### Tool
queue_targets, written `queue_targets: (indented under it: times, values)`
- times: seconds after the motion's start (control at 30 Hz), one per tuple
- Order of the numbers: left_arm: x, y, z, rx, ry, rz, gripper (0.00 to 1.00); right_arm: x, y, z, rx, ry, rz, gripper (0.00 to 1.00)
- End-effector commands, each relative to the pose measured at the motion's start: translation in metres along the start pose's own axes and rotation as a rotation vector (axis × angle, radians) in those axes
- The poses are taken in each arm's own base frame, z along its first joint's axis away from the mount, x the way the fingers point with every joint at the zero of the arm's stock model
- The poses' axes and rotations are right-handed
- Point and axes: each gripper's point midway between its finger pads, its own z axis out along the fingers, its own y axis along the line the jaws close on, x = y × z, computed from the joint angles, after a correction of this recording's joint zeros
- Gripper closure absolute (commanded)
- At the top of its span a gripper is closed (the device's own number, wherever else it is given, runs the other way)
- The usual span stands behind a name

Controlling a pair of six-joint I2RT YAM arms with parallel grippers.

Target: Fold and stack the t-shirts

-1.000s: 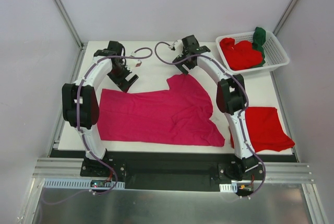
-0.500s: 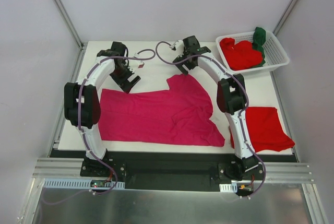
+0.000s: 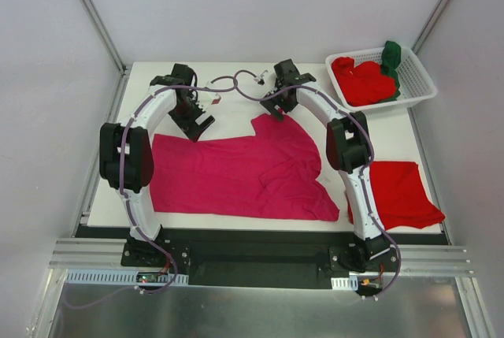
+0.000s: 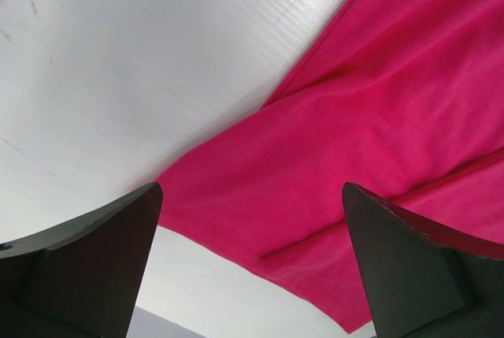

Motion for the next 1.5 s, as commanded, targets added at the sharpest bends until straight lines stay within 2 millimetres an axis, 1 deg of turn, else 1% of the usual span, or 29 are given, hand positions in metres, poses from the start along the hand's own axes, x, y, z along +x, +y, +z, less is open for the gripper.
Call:
queue_targets:
  times: [0.0,0.07,0.1,0.13,0.2,0.23,0.27,0.37,0.4,0.57,0.6,0.73,0.8,0.87,0.93,1.0,1.07,1.1,1.13,1.23,1.33,1.4,1.47]
  values:
    - [-0.007,0.0,-0.006,-0.012,0.003,0.031,0.01,-0.019,0.012,-0.021,-0.059,-0.052,-0.023,0.05]
    - [-0.007,0.0,-0.006,-0.014,0.007,0.037,0.01,-0.019,0.019,-0.021,-0.099,-0.046,-0.046,0.05]
    - [-0.007,0.0,-0.007,-0.02,0.006,0.039,0.01,-0.021,0.022,-0.027,-0.114,-0.036,-0.066,0.05]
    - [-0.006,-0.001,-0.007,-0.019,0.009,0.041,0.01,-0.016,0.027,-0.022,-0.126,-0.009,-0.083,0.05]
    - [-0.005,-0.001,-0.009,-0.02,0.01,0.046,0.01,-0.007,0.029,-0.019,-0.123,0.028,-0.114,0.07]
    - [-0.004,-0.002,-0.008,-0.018,0.01,0.043,0.01,-0.005,0.027,-0.019,-0.104,0.037,-0.119,0.08]
    - [-0.003,-0.003,-0.008,-0.015,0.013,0.042,0.01,0.0,0.016,-0.019,-0.036,0.064,-0.121,0.09]
    - [0.0,-0.005,-0.007,-0.011,0.016,0.042,0.01,0.003,0.002,-0.02,0.047,0.077,-0.115,0.12]
    - [0.001,-0.006,-0.008,-0.01,0.017,0.038,0.01,0.001,-0.005,-0.019,0.075,0.067,-0.109,0.13]
    - [-0.001,-0.007,-0.007,-0.002,0.01,0.035,0.01,-0.001,-0.02,-0.019,0.16,0.069,-0.107,0.16]
    - [-0.001,-0.007,-0.007,-0.001,0.011,0.035,0.01,-0.005,-0.023,-0.019,0.177,0.056,-0.103,0.16]
    - [-0.003,-0.008,-0.007,0.002,0.007,0.035,0.01,-0.009,-0.03,-0.018,0.217,0.041,-0.095,0.16]
    - [-0.003,-0.008,-0.006,0.003,0.006,0.035,0.01,-0.015,-0.032,-0.02,0.226,0.022,-0.093,0.16]
    - [-0.004,-0.009,-0.005,0.008,0.006,0.035,0.01,-0.016,-0.03,-0.019,0.217,0.016,-0.087,0.17]
    - [-0.004,-0.01,-0.005,0.009,0.008,0.036,0.01,-0.016,-0.024,-0.018,0.188,0.008,-0.086,0.23]
    - [-0.005,-0.011,-0.004,0.01,0.006,0.038,0.01,-0.015,-0.02,-0.017,0.162,0.007,-0.086,0.34]
    - [-0.006,-0.011,-0.004,0.012,0.006,0.039,0.01,-0.014,-0.014,-0.016,0.143,0.008,-0.092,0.41]
    - [-0.006,-0.011,-0.004,0.012,0.006,0.039,0.01,-0.015,-0.012,-0.016,0.139,0.007,-0.093,0.54]
    - [-0.006,-0.011,-0.004,0.012,0.006,0.04,0.01,-0.014,-0.012,-0.016,0.139,0.009,-0.096,0.56]
    - [-0.006,-0.013,-0.005,0.015,0.004,0.04,0.01,-0.013,-0.013,-0.015,0.146,0.017,-0.107,0.55]
    - [-0.007,-0.013,-0.004,0.015,0.002,0.039,0.01,-0.014,-0.012,-0.014,0.146,0.018,-0.121,0.57]
    - [-0.008,-0.012,-0.004,0.015,-0.002,0.039,0.01,-0.013,-0.008,-0.012,0.127,0.026,-0.128,0.59]
    - [-0.008,-0.012,-0.004,0.015,-0.002,0.038,0.01,-0.011,0.0,-0.012,0.077,0.027,-0.132,0.61]
